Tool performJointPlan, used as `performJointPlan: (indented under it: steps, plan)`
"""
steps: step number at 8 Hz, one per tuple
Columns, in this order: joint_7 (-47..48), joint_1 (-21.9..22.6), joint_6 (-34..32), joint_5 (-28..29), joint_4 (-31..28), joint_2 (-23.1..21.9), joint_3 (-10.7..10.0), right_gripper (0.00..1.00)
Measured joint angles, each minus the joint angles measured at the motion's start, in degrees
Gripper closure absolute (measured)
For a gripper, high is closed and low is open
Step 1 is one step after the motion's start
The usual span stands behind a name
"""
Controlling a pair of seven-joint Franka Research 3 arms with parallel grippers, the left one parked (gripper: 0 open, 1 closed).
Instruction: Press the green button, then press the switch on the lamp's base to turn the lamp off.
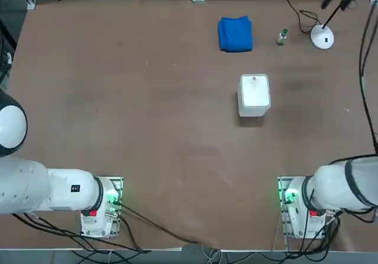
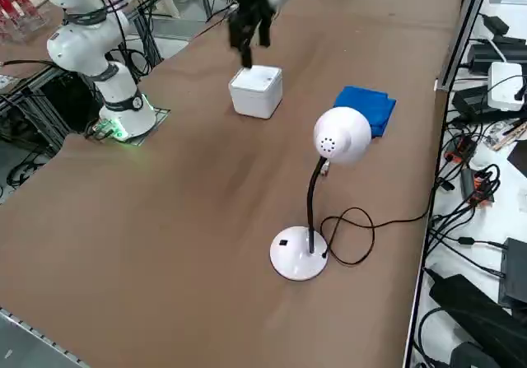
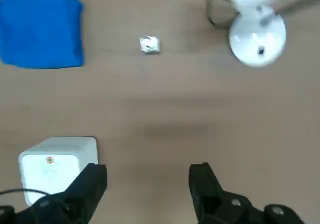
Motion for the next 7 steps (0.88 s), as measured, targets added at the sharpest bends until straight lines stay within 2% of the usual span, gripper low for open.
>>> performJointPlan:
  steps: [1, 2, 4, 7]
  plan:
    - [0.9, 3.4, -1.7, -0.5, 2.6, 0.0, 0.0, 0.0]
    - [0.9, 3.9, -5.4, 1.3, 4.8, 0.0, -0.3, 0.0]
    - [0.0, 3.0, -11.8, 2.5, 7.2, -0.2, -2.3, 0.0]
    - [-1.4, 1.0, -13.1, 1.6, 7.3, -1.1, -3.4, 0.0]
